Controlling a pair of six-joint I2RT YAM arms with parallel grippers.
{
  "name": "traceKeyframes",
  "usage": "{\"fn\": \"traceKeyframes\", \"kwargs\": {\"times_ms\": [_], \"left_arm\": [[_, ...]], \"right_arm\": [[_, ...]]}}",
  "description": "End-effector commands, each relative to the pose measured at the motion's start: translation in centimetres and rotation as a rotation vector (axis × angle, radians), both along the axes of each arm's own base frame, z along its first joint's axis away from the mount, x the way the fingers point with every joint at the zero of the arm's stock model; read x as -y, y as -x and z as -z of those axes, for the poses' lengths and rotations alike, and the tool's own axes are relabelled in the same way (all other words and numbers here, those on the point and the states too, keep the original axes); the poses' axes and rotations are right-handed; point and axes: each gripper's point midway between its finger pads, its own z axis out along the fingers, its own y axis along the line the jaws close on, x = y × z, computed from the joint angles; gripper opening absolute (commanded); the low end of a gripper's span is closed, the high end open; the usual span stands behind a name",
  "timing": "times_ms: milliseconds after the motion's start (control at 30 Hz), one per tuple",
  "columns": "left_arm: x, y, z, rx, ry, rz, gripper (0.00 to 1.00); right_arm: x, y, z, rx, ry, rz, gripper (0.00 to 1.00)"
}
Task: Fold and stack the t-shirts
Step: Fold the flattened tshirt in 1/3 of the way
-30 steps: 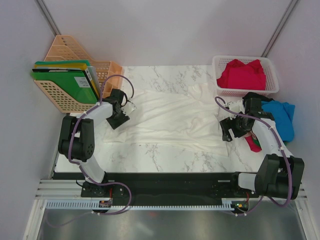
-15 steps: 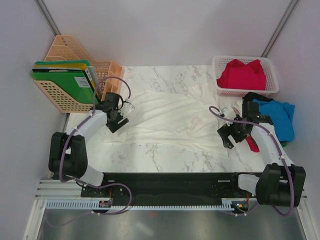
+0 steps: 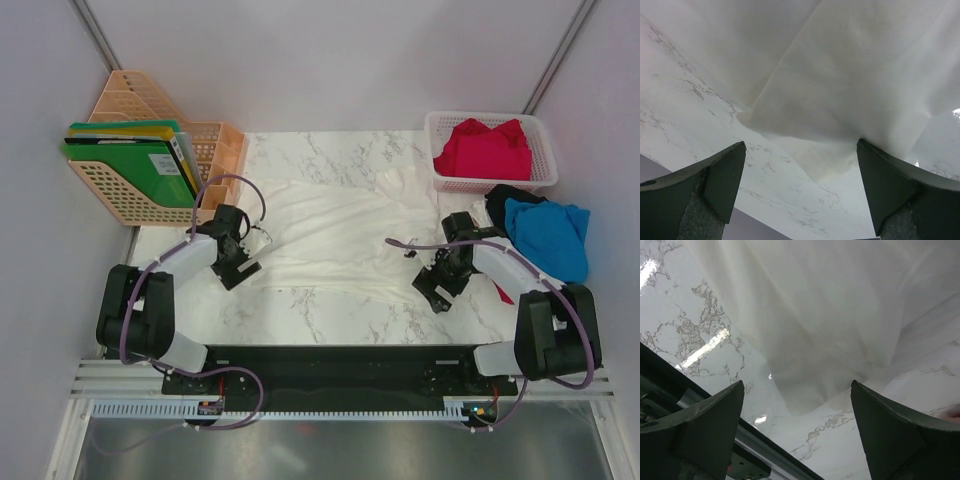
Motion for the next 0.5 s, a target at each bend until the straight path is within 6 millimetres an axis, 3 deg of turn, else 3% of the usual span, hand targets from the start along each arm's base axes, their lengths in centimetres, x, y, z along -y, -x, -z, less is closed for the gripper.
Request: {"fn": "traceKeyframes", "kwargs": {"times_ms": [0, 67, 133, 333, 367, 467], "left_arm": [[0.5, 0.2, 0.8, -0.014, 0.023, -0.005, 1.00], [0.5, 0.1, 1.2, -0.028, 0.021, -0.012, 1.00], [0.5, -0.1, 1.3, -0.034, 0.018, -0.020, 1.00], [-0.1, 0.1, 2.4, -0.069, -0.018, -0.033, 1.00], [-0.1, 0.3, 2.5, -0.075, -0.020, -0.033, 1.00], [0.0, 0.2, 2.6, -0.073, -0.012, -0.037, 1.00]], "right_arm": [[-0.6, -1.8, 0.2, 0.015, -0.007, -0.022, 0.93], [-0.5, -1.6, 1.0, -0.016, 0.003, -0.028, 0.88], [-0.2, -1.4, 1.4, -0.036, 0.020, -0.037, 0.75], [3.7, 0.7, 2.5, -0.083, 0.206, -0.099, 0.40], [4.5, 1.1, 2.5, -0.086, 0.233, -0.124, 0.27], [6.0, 1.8, 2.2, -0.104, 0.292, -0.154, 0.17]]}}
